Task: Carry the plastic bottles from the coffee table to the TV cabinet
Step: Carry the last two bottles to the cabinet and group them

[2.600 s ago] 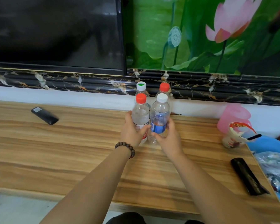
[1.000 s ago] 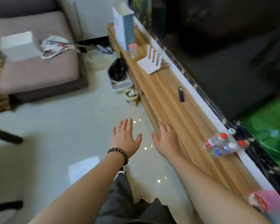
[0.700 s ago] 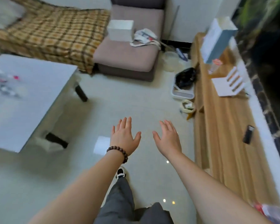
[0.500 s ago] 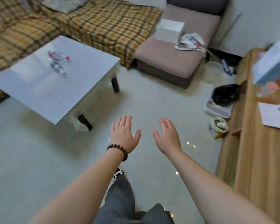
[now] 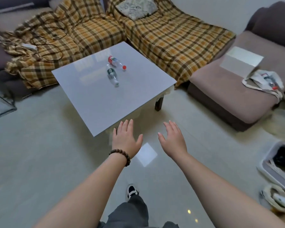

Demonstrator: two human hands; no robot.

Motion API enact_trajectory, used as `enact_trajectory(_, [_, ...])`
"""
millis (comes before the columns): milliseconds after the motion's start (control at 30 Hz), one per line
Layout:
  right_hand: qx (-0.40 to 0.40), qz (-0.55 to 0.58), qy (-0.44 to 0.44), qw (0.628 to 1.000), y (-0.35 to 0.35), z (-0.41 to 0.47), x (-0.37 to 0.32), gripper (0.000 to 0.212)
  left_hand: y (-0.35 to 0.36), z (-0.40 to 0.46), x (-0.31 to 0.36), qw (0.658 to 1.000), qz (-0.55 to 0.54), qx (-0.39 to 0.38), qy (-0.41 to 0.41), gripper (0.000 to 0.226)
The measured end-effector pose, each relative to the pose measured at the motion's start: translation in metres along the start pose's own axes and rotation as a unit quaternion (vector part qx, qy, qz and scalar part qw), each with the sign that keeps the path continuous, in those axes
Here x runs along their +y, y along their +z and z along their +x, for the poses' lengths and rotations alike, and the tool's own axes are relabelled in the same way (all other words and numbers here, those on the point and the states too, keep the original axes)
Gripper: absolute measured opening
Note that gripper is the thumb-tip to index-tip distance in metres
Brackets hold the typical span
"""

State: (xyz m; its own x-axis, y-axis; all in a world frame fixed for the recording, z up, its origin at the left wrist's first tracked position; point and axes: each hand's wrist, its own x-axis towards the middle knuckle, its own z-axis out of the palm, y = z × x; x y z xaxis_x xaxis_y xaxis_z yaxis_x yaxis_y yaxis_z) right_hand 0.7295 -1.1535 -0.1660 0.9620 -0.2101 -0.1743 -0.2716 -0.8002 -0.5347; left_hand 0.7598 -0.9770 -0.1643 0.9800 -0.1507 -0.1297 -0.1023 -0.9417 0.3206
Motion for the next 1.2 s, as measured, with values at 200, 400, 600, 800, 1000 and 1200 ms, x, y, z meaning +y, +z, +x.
enact_trajectory(200, [-0.017, -0.007, -0.034, 0.999, -0.001, 0.1, -0.05, 0.057, -0.034, 0.095, -0.028, 0.999, -0.009, 0.016, -0.042, 0.071])
enact_trajectory(400, [-0.044, -0.004, -0.055, 0.998, -0.004, 0.192, -0.072, 0.056, -0.04, 0.176, -0.037, 0.997, -0.012, 0.017, -0.076, 0.071])
enact_trajectory(600, [-0.09, -0.02, -0.094, 0.991, -0.004, 0.307, -0.074, 0.055, -0.029, 0.272, -0.035, 0.991, -0.005, 0.012, -0.132, 0.072])
enact_trajectory(800, [-0.143, -0.038, -0.148, 0.978, -0.026, 0.436, -0.068, 0.054, -0.025, 0.366, -0.02, 0.973, -0.023, 0.022, -0.228, 0.072])
enact_trajectory(1000, [-0.18, -0.05, -0.174, 0.967, -0.031, 0.539, -0.083, 0.053, -0.032, 0.437, -0.016, 0.957, -0.04, 0.029, -0.285, 0.072])
enact_trajectory(1200, [-0.219, -0.059, -0.183, 0.957, 0.003, 0.613, -0.115, 0.054, -0.031, 0.5, -0.057, 0.949, -0.056, 0.022, -0.308, 0.071])
